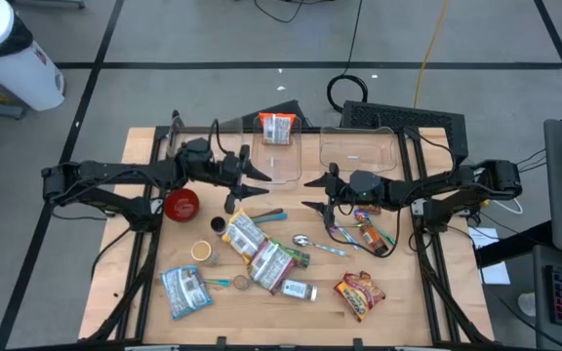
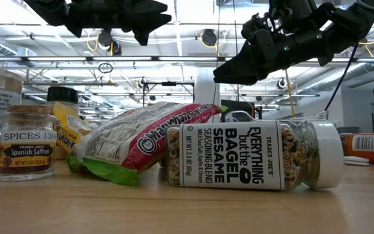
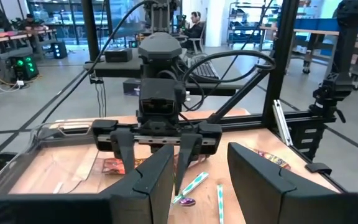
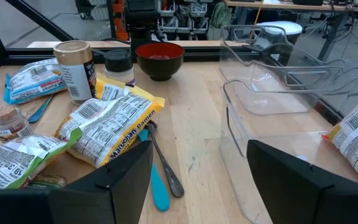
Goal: Pick & Place Food Item
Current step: Put the purple seasoning bottle into the left transparent bin
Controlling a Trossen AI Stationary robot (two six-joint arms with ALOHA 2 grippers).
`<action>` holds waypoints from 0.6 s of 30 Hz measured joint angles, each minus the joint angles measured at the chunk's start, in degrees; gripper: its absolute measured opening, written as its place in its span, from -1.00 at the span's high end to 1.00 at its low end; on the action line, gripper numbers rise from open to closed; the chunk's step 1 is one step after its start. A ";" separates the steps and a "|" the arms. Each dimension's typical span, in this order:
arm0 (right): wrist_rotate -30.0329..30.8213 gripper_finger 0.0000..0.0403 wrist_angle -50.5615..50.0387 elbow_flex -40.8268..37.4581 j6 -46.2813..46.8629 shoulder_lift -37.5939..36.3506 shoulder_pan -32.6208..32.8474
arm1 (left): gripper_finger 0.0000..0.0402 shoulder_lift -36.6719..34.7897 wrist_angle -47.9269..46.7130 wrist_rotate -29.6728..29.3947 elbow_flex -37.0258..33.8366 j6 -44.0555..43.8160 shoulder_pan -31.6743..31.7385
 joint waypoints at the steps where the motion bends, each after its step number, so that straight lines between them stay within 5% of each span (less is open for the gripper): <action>1: 0.00 -0.26 0.00 0.00 0.00 0.00 0.00 | 0.21 0.00 0.02 0.35 0.00 0.01 -0.14; 10: -0.01 -0.26 0.00 0.00 0.00 0.00 0.00 | 0.21 -0.19 -2.65 1.06 0.00 0.15 -1.29; 18: -0.03 -0.26 0.00 0.00 0.02 0.00 -0.01 | 0.21 -7.82 -18.74 0.85 -0.16 2.12 -0.97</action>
